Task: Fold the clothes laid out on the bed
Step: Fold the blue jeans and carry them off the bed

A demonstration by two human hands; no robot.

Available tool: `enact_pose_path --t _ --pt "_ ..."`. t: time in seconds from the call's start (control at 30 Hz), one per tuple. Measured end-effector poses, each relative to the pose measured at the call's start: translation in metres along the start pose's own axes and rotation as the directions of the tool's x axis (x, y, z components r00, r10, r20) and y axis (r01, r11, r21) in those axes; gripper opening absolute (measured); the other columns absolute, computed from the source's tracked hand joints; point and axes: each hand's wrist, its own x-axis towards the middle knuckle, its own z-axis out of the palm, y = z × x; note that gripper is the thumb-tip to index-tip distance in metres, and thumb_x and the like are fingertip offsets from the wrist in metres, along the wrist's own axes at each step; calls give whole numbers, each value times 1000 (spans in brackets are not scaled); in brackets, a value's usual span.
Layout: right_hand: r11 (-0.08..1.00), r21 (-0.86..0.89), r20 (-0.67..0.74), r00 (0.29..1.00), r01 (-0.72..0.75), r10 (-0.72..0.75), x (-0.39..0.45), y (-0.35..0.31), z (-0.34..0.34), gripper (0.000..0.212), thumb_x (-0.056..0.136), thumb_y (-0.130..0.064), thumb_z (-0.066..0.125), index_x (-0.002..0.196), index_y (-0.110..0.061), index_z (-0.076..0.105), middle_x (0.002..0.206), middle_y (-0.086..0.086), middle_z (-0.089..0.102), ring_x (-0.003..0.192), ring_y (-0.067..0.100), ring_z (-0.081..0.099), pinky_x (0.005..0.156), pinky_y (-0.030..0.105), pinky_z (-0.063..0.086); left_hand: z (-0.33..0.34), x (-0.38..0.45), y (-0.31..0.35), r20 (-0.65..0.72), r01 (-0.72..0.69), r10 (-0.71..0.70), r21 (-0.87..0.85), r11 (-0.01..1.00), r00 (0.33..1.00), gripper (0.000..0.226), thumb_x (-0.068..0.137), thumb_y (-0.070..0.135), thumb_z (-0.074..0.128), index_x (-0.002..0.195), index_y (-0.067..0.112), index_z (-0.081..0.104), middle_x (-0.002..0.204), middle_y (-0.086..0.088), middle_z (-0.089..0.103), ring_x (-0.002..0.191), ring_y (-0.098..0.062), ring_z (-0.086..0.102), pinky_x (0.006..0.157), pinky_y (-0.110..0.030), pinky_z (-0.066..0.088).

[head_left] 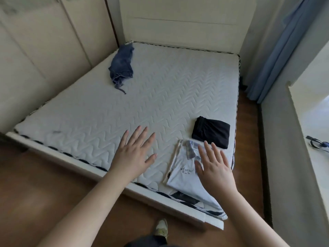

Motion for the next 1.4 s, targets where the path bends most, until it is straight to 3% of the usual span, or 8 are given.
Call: enact_pose_path --t 0.27,0.57,0.77,0.9,1.07,1.2,1.27,1.4 --pt "968 68 -10 970 241 -241 5 -84 -13 61 102 -50 15 156 -27 2 164 -4 -3 150 16 -9 120 35 -10 -17 -106 -50 26 263 -263 -6 965 964 73 91 67 4 156 34 4 164 6 -4 149 -13 -15 119 -41 -16" --pt "858 12 -17 858 514 -514 25 -244 -21 62 100 -52 8 156 -27 2 164 -5 -4 150 14 -10 121 34 -8 -31 -221 -160 -3 469 -469 -33 883 883 67 98 65 13 155 30 20 163 1 14 151 -16 -2 122 -46 1" --pt "750 37 -7 751 660 -660 2 -398 -19 60 102 -48 13 156 -26 4 164 -5 -1 150 14 -10 121 34 -8 -34 -330 -247 22 600 -599 3 800 800 75 93 70 2 157 31 4 164 3 -5 149 -16 -17 118 -43 -17" --pt "619 -41 -16 619 784 -785 -11 -492 -19 59 102 -48 16 156 -26 13 164 -3 6 151 17 -3 122 36 -7 -48 -386 -297 11 652 -652 8 758 758 79 90 74 0 156 31 8 164 3 0 150 -17 -11 118 -44 -13" --pt "581 -51 -23 580 812 -814 -17 -571 -23 60 100 -49 12 156 -26 19 164 -3 13 151 17 2 119 35 -9 -50 -423 -350 39 722 -722 37 691 690 73 93 71 3 156 34 6 165 4 -1 150 -17 -10 120 -44 -9" --pt "573 -47 -20 573 818 -819 -4 -617 -21 72 94 -54 -4 154 -26 24 162 -2 19 151 17 9 122 38 -1 -44 -433 -390 87 766 -765 37 642 638 70 95 66 11 152 30 33 160 -1 27 149 -23 18 120 -50 16" --pt "562 -30 -24 562 826 -827 10 -637 -19 77 90 -54 -7 154 -26 27 161 -2 23 151 17 12 122 38 4 -36 -429 -411 102 776 -774 17 630 625 69 96 66 13 150 30 36 158 -1 31 147 -24 23 118 -51 22" --pt "537 -9 -12 537 843 -843 46 -685 -6 76 91 -54 -9 155 -26 22 162 -1 21 151 18 9 122 38 1 -10 -409 -468 105 796 -794 28 605 599 73 93 69 -1 154 35 20 162 3 15 150 -20 8 121 -46 5"
